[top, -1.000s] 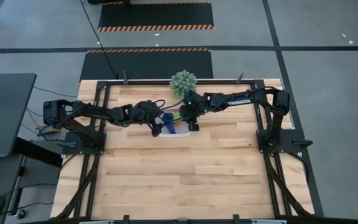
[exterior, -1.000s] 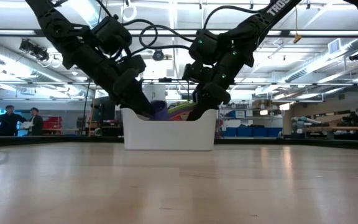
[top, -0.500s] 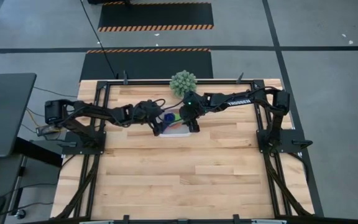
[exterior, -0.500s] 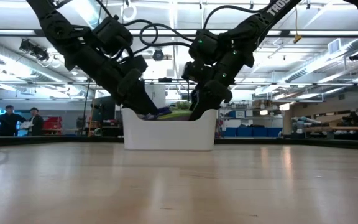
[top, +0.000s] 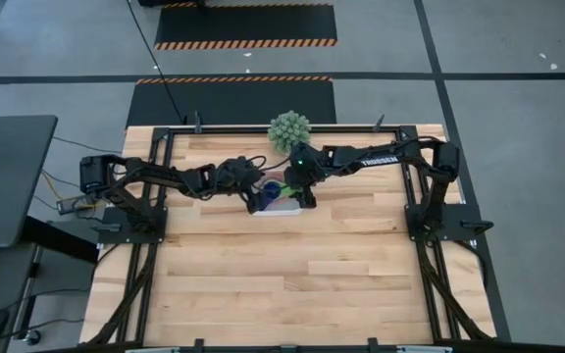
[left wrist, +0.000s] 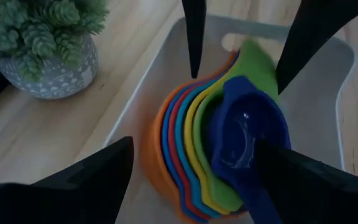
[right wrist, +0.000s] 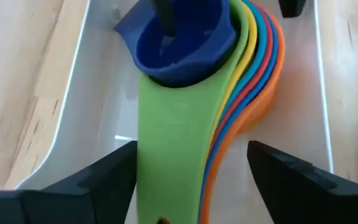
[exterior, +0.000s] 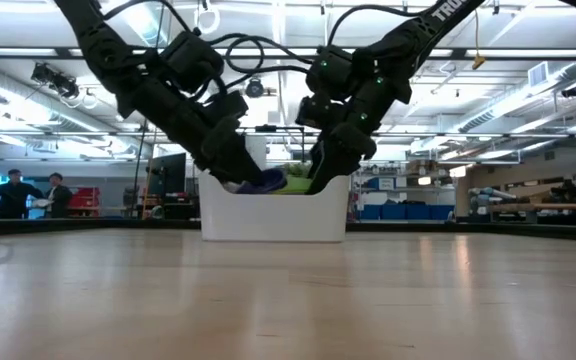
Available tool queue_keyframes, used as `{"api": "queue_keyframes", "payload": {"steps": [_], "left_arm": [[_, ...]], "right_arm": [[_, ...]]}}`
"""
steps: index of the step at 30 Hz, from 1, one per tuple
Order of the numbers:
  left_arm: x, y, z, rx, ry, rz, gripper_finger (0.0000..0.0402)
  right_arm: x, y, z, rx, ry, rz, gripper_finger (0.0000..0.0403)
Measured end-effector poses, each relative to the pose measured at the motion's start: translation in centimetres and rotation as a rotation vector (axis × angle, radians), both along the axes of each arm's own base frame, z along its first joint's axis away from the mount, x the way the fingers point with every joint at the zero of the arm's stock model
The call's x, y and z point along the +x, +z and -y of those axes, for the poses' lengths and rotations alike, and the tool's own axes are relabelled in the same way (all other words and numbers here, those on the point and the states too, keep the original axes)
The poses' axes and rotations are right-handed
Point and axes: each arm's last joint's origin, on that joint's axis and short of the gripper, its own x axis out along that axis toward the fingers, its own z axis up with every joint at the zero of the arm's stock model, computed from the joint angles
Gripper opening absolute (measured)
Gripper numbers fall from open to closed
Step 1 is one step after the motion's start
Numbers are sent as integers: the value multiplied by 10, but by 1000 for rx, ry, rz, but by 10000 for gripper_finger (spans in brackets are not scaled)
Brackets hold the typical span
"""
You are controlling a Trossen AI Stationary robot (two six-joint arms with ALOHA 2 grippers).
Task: Nest measuring cups in basket
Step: Put the stacked nesting cups in the bin, then adjust the blue nesting cup to align with the other nesting cups in the bin
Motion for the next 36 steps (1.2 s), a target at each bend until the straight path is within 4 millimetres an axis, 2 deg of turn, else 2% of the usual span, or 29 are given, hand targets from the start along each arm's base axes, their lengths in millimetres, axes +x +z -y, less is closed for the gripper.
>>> {"api": "queue_keyframes", "payload": {"steps": [5, 17, 24, 30, 34, 36], "left_arm": [[6, 8, -2, 17, -9, 5, 336], [5, 8, -6, 30, 21, -5, 336], [-1, 23, -3, 28, -7, 18, 336], [-3, 45, -3, -8, -7, -159, 334], [-6, 49, -2, -50, -18, -329, 330], [-6, 50, -2, -45, -30, -354, 330]], "right_arm": [[-3, 8, 0, 3, -12, 12, 307], [-10, 31, 0, -34, -19, 71, 307], [-11, 35, -2, -39, -28, 69, 307], [-11, 33, -13, -46, -4, 36, 307], [-12, 33, -15, -41, -2, 20, 307], [-12, 33, -16, -34, 3, 25, 307]]}}
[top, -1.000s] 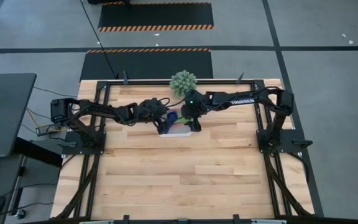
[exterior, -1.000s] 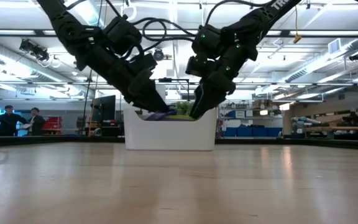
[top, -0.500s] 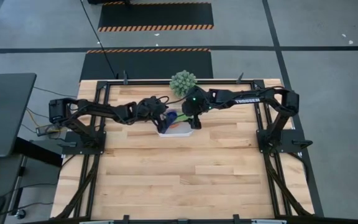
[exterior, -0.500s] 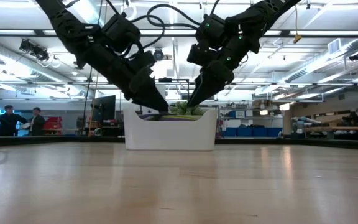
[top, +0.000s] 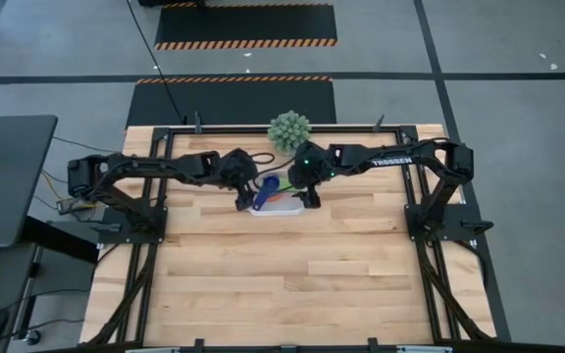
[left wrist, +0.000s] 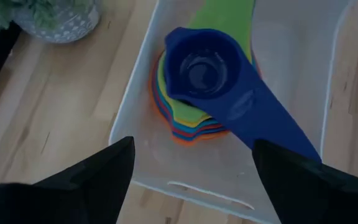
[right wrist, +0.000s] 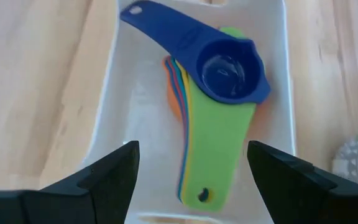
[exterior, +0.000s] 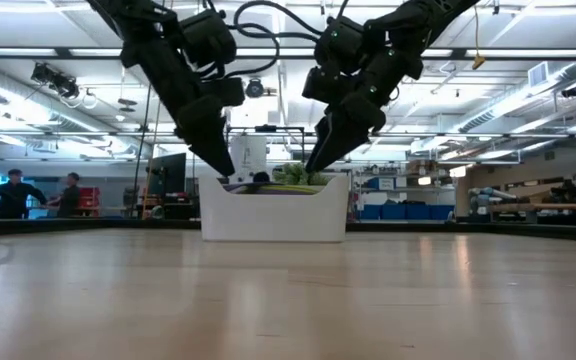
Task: Nest measuring cups in basket
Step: Adjust the blue nesting cup to align with the other nesting cups in the bin
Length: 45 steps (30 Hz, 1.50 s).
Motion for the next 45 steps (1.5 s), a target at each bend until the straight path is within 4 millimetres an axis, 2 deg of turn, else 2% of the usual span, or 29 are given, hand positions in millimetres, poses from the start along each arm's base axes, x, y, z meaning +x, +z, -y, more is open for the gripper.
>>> {"api": "queue_keyframes", "payload": {"steps": [10, 14, 20, 23, 27, 30, 36, 41, 45], "left_arm": [[4, -7, 0, 79, -60, -54, 330], [6, -8, 8, 168, -101, -90, 330], [12, 1, 25, 171, -176, -97, 329], [18, 18, 28, 101, -154, -78, 329], [19, 30, 26, -125, -91, -29, 329], [16, 29, 22, -273, -41, -23, 329], [18, 21, 17, -414, 74, -25, 329], [27, 2, 17, -468, 134, -81, 329], [33, 2, 18, -447, 146, -88, 329]], "right_arm": [[2, 1, -5, 36, 45, 23, 307], [2, 1, -7, 41, 58, 20, 307], [2, 0, -7, 38, 59, 14, 307], [0, 2, -7, 22, 44, 5, 307], [-7, 10, -8, 19, 36, -8, 307], [-11, 15, -9, 25, 28, -15, 307], [-14, 19, -12, 65, 34, -6, 307], [-16, 9, -18, 79, 52, -27, 307], [-18, 4, -21, 80, 60, -28, 307]]}}
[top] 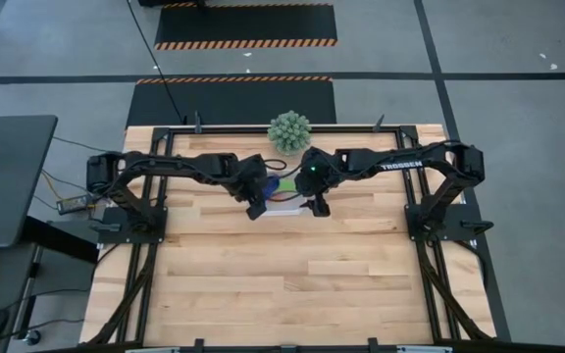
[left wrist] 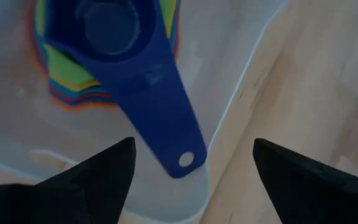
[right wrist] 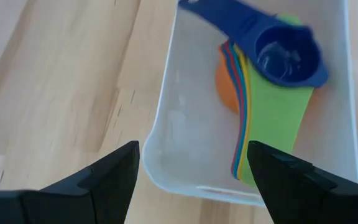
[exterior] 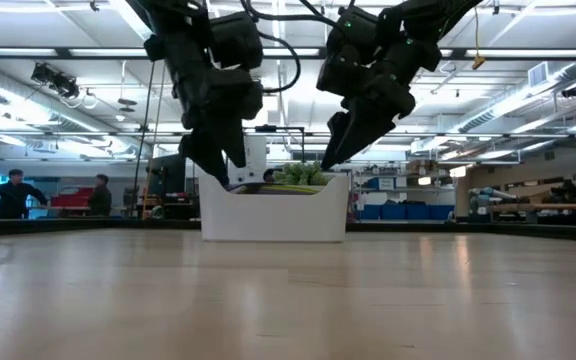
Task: Nest measuring cups in basket
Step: Adjust the blue nesting cup to align with the other nesting cups in the bin
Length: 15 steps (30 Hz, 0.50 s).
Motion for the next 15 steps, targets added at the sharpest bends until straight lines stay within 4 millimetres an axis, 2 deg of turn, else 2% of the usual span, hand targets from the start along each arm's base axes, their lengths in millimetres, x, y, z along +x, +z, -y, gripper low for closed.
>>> {"api": "queue_keyframes", "payload": {"steps": [6, 15], "left_arm": [[6, 10, 9, 29, -7, 5, 329], [5, 3, 7, 66, 28, -56, 329]], "right_arm": [[0, 0, -1, 0, 3, 3, 307], [3, 1, -3, 0, 13, 28, 307]]}}
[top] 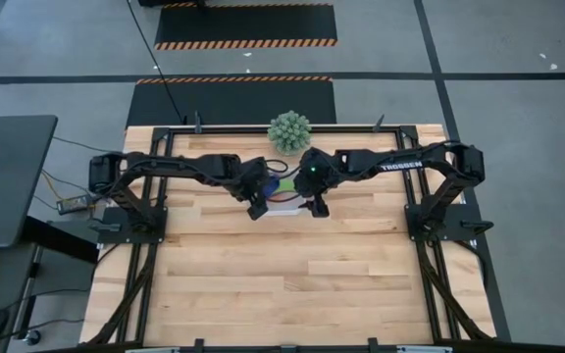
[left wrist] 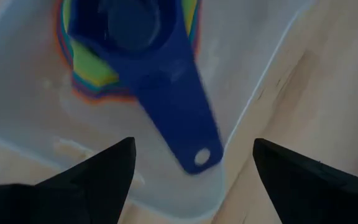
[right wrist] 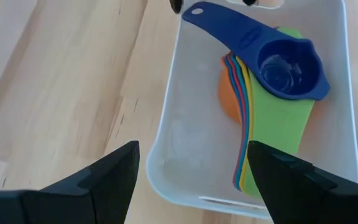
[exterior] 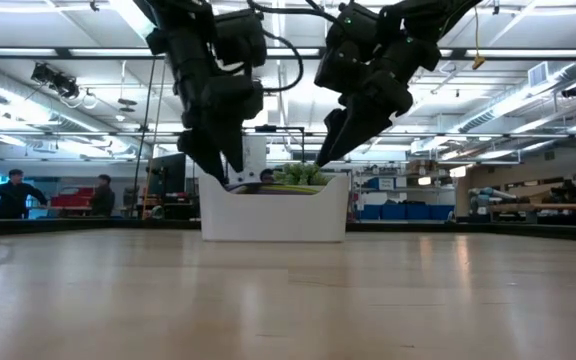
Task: Nest measuring cups in basket
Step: Adjust the blue nesting cup to align with the other nesting cups in the bin
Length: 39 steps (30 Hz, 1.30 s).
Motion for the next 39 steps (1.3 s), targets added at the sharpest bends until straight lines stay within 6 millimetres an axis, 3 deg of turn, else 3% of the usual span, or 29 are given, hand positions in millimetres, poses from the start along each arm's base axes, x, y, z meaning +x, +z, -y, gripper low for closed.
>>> {"api": "queue_keyframes", "payload": {"steps": [7, 20, 31, 39], "left_arm": [[8, -15, -1, -13, -28, -33, 329], [19, -12, 3, -60, -65, 70, 329], [30, -8, 2, -16, -78, 190, 329], [41, 7, 12, 109, -237, 302, 329]], "right_arm": [[1, 0, -4, -1, 13, 5, 307], [-4, 1, -4, -22, -11, -39, 307], [-22, 37, -7, -33, -48, 51, 307], [-41, 56, -11, -23, -71, 55, 307]]}}
